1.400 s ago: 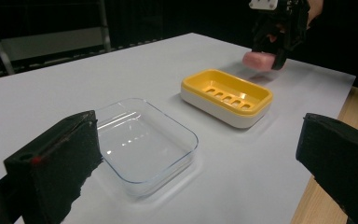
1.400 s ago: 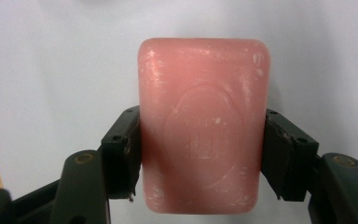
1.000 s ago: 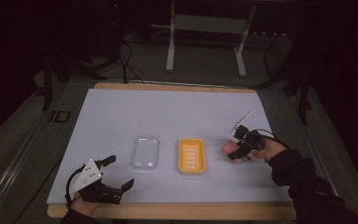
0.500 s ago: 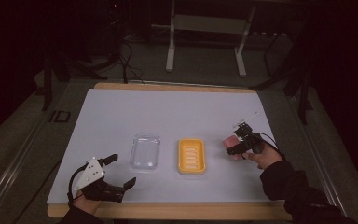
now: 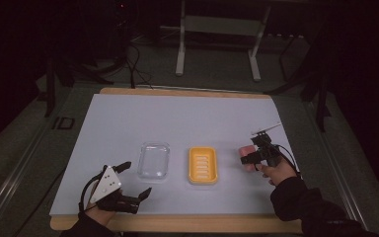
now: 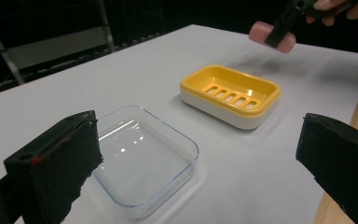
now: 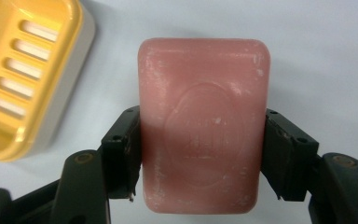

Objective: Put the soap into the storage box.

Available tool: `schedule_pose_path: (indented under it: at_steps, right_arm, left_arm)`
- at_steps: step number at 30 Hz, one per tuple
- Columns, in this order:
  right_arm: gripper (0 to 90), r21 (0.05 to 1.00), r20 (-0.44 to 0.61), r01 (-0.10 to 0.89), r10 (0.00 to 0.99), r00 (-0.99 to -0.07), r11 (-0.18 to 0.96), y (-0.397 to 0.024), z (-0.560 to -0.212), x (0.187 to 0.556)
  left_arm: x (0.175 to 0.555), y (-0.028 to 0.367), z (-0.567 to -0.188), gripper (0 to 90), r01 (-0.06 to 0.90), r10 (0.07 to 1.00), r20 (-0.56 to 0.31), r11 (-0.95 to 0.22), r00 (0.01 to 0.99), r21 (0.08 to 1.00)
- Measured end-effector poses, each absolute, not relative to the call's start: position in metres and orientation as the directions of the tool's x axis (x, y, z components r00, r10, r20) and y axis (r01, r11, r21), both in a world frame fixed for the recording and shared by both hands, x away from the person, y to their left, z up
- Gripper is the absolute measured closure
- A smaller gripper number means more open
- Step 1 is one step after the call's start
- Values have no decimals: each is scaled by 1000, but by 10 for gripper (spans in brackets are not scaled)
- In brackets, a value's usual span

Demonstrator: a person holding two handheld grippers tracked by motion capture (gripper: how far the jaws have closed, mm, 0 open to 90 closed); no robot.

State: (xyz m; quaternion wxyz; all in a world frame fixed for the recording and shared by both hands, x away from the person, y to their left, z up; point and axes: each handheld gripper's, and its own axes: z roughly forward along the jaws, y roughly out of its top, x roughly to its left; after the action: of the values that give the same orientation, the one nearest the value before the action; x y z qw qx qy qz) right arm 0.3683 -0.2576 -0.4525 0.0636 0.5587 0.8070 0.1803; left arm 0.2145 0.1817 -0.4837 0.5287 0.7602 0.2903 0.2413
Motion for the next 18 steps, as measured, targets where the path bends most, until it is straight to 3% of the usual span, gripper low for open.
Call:
schedule_pose_path:
  at_steps: [7, 10, 18]
  right_arm:
    - [373, 321, 163, 921, 945, -284, 221, -248, -447, 360]
    - [373, 260, 221, 946, 941, -255, 195, -243, -444, 359]
    - [373, 240, 192, 950, 950, -247, 198, -221, -417, 352]
  left_arm:
    - [215, 173, -482, 2, 176, 700, 100, -311, 707, 934]
    - [216, 172, -482, 2, 189, 706, 107, -327, 700, 926]
    - [216, 173, -482, 2, 193, 680, 78, -313, 729, 930]
